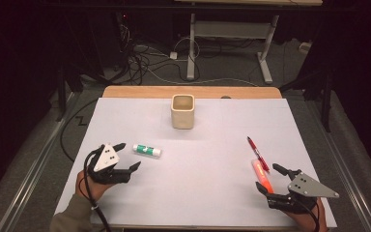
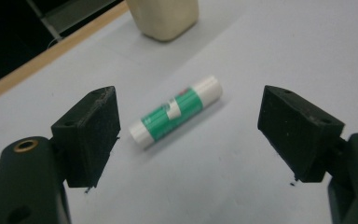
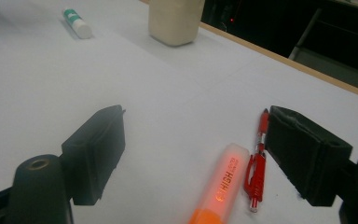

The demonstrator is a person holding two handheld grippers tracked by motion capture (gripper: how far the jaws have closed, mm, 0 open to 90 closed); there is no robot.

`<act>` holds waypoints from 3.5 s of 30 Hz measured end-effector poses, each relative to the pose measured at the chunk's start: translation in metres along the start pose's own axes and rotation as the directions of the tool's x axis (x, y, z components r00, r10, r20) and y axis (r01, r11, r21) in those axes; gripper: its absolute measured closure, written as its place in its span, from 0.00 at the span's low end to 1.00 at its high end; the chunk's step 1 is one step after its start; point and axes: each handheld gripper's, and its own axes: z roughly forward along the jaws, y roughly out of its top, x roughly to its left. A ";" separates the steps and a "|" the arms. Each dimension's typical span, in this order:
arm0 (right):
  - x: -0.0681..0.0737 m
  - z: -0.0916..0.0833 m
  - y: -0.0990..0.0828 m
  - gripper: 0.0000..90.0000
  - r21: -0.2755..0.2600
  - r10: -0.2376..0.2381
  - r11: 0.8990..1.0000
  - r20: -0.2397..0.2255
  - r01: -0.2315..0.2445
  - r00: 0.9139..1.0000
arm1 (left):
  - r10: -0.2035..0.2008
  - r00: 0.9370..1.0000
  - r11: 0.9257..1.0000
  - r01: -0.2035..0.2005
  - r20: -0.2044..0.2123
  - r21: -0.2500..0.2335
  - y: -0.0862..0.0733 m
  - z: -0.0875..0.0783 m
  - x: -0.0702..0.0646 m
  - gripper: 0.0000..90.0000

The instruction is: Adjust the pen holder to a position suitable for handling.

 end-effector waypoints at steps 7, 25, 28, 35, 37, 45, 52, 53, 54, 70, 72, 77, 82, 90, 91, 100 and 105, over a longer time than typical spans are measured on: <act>0.000 0.004 -0.002 0.24 0.022 -0.005 1.000 -0.018 0.006 1.000 | 0.107 0.993 0.994 -0.108 0.054 0.010 0.072 0.024 0.026 0.23; 0.009 0.005 -0.001 0.27 0.005 -0.022 1.000 -0.049 0.023 0.999 | 0.146 0.966 0.974 -0.178 0.214 0.138 0.161 0.135 0.044 0.29; 0.009 0.006 -0.001 0.27 0.008 -0.025 1.000 -0.062 0.025 0.998 | 0.139 0.960 0.967 -0.185 0.242 0.178 0.165 0.154 0.044 0.33; 0.009 0.006 -0.004 0.30 0.009 -0.024 1.000 -0.067 0.024 0.997 | 0.117 0.943 0.951 -0.197 0.311 0.238 0.168 0.185 0.047 0.47; 0.009 0.007 -0.004 0.30 0.015 -0.024 1.000 -0.069 0.026 0.997 | 0.107 0.936 0.938 -0.207 0.335 0.278 0.167 0.194 0.048 0.53; 0.006 0.009 -0.007 0.32 0.027 -0.009 1.000 -0.096 0.011 0.995 | 0.130 0.926 0.921 -0.246 0.355 0.303 0.167 0.207 0.048 0.74; 0.007 0.013 -0.009 0.35 0.044 -0.009 0.999 -0.127 0.015 0.992 | 0.127 0.898 0.935 -0.250 0.421 0.251 0.165 0.208 0.054 0.82; 0.007 0.012 -0.009 0.37 0.038 -0.007 0.999 -0.118 0.012 0.993 | 0.130 0.897 0.934 -0.254 0.423 0.250 0.165 0.207 0.054 0.82; 0.006 0.012 -0.009 0.37 0.028 -0.008 1.000 -0.108 0.011 0.994 | 0.130 0.897 0.934 -0.254 0.423 0.250 0.165 0.207 0.054 0.83; 0.005 0.005 -0.006 0.39 -0.014 -0.018 1.000 -0.032 0.018 0.999 | 0.185 0.855 0.903 -0.343 0.484 0.260 0.167 0.186 0.023 0.87; 0.003 0.004 -0.006 0.39 -0.011 -0.015 1.000 -0.019 0.015 1.000 | 0.181 0.845 0.902 -0.347 0.504 0.257 0.167 0.182 0.017 0.87; 0.002 0.002 -0.005 0.39 -0.016 -0.016 1.000 -0.008 0.016 1.000 | 0.196 0.834 0.898 -0.363 0.516 0.247 0.166 0.171 0.000 0.87; 0.001 0.002 -0.004 0.41 -0.010 -0.018 1.000 -0.001 0.018 1.000 | 0.188 0.829 0.906 -0.354 0.526 0.234 0.166 0.163 -0.014 0.88; 0.001 0.002 -0.004 0.41 0.005 -0.019 1.000 -0.007 0.019 1.000 | 0.188 0.839 0.915 -0.338 0.510 0.219 0.167 0.155 -0.027 0.88; 0.001 0.002 -0.004 0.41 0.006 -0.020 1.000 -0.007 0.020 1.000 | 0.179 0.837 0.919 -0.331 0.518 0.216 0.166 0.155 -0.026 0.88; 0.002 0.004 -0.004 0.40 0.018 -0.025 1.000 -0.021 0.025 0.999 | 0.226 0.776 0.912 -0.380 0.588 0.152 0.165 0.152 -0.023 0.89; 0.003 0.004 -0.004 0.40 0.029 -0.028 0.999 -0.022 0.028 0.999 | 0.219 0.808 0.922 -0.355 0.547 0.156 0.165 0.149 -0.015 0.86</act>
